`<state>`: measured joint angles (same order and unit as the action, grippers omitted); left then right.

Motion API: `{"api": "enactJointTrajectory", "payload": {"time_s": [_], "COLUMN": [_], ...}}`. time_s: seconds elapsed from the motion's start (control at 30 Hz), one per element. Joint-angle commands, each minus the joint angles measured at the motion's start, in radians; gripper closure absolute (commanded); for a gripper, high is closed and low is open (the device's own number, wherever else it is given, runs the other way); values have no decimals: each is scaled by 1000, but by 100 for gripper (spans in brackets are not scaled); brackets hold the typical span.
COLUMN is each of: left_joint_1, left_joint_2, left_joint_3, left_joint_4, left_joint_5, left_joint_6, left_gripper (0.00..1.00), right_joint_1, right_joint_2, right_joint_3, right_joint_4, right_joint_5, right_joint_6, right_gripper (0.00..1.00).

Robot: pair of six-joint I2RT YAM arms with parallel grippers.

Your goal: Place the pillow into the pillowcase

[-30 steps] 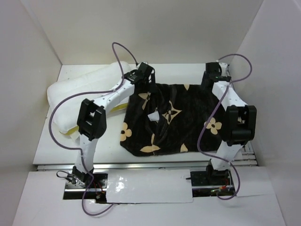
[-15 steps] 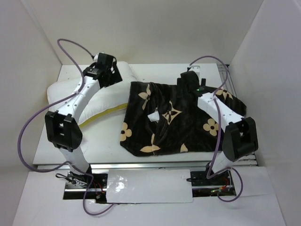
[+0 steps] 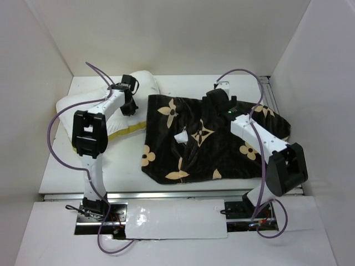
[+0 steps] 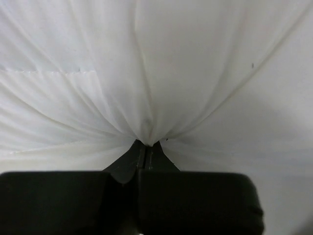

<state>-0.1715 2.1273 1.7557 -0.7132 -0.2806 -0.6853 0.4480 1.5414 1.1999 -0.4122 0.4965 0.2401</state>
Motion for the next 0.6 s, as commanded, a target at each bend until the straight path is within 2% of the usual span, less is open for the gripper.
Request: {"api": "enactJointTrajectory", "payload": {"time_s": [0.0,0.1,0.13,0.27,0.33,0.37,0.5,0.53,0.57], "left_joint_1": [38,73,88,191,254,269,291,291,291], "left_joint_2": [48,-110,-154,-346,-436,-463,-547,-556,-572], "left_joint_3": [-149,-301,-324,-386,-422,-435,-455,-455,-443], "left_joint_4": [12,40,-10,-118,-167,-167,-157,-157,-157], "left_joint_5": [93,-29,-130,-293,-307,-292,-279,-258,-238], "left_joint_6": [-31,-60,-91,-140,-152,-111,-109,-109,-109], "left_gripper": [100,100,100,100,100,100,100,95,85], "right_joint_1": [9,9,9,18,27,27,55,55,69], "right_joint_2": [-116,-164,-173,-195,-195,-195,-149,-138,-120], "right_joint_3": [-28,-40,-49,-75,-88,-100,-86,-86,-71], "right_joint_4": [13,13,13,32,42,53,43,42,30], "right_joint_5": [54,54,42,7,-6,-21,-32,-20,-19], "right_joint_6": [24,24,24,24,24,24,24,24,24], "right_gripper": [0,0,0,0,0,0,0,0,0]}}
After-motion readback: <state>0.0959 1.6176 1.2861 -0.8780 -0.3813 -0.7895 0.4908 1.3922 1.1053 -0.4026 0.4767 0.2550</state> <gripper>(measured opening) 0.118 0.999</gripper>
